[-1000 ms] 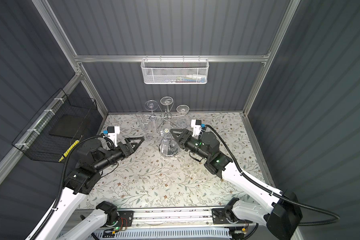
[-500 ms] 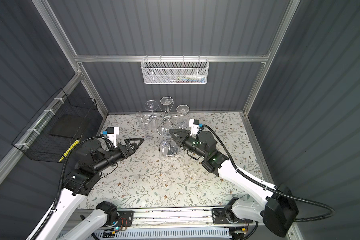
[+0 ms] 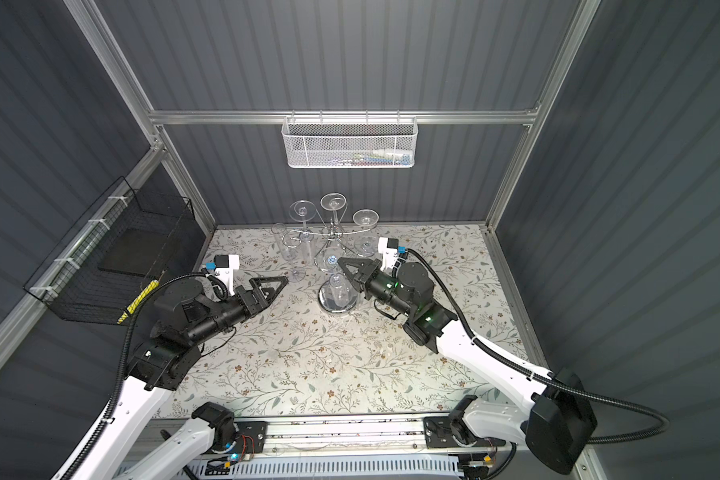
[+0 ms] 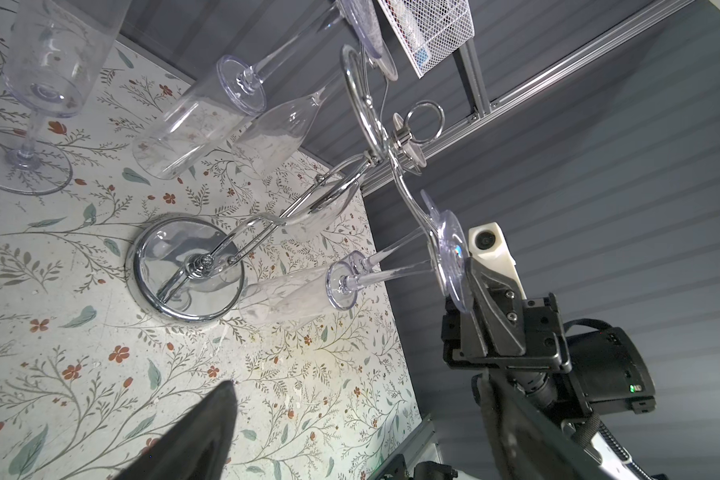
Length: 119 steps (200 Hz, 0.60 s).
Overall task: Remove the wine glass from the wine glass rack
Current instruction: 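Slide the held flute glass off the rack arm with the right gripper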
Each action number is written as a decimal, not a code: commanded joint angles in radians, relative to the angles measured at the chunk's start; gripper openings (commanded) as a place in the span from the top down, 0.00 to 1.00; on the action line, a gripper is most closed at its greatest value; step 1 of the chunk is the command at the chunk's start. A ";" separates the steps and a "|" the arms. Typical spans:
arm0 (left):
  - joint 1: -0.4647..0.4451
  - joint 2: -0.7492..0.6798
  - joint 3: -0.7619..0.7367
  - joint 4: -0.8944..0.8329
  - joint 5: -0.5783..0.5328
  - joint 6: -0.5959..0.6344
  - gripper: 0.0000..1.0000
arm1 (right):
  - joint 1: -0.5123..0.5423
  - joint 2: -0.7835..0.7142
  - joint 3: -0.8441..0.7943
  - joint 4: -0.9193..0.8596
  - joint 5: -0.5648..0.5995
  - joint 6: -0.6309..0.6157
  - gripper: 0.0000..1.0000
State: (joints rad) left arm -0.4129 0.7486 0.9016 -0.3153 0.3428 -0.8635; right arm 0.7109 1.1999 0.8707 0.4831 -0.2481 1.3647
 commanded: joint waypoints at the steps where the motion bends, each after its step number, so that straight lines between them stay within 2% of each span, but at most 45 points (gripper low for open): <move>1: -0.001 -0.015 0.006 -0.007 -0.005 0.025 0.06 | 0.006 -0.005 -0.006 0.037 -0.020 -0.007 1.00; 88: -0.001 -0.029 0.010 -0.023 -0.006 0.037 0.06 | 0.006 -0.062 -0.012 0.013 -0.013 0.000 1.00; 94: -0.001 -0.032 0.010 -0.024 -0.039 0.038 0.06 | 0.007 -0.065 -0.010 0.012 -0.015 0.001 1.00; 119: -0.001 -0.040 0.008 -0.031 -0.045 0.043 0.06 | 0.007 -0.059 0.008 0.002 -0.030 0.001 1.00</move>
State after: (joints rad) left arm -0.4129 0.7280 0.9016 -0.3241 0.3202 -0.8486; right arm 0.7109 1.1534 0.8612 0.4774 -0.2584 1.3655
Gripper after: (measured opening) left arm 0.941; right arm 0.077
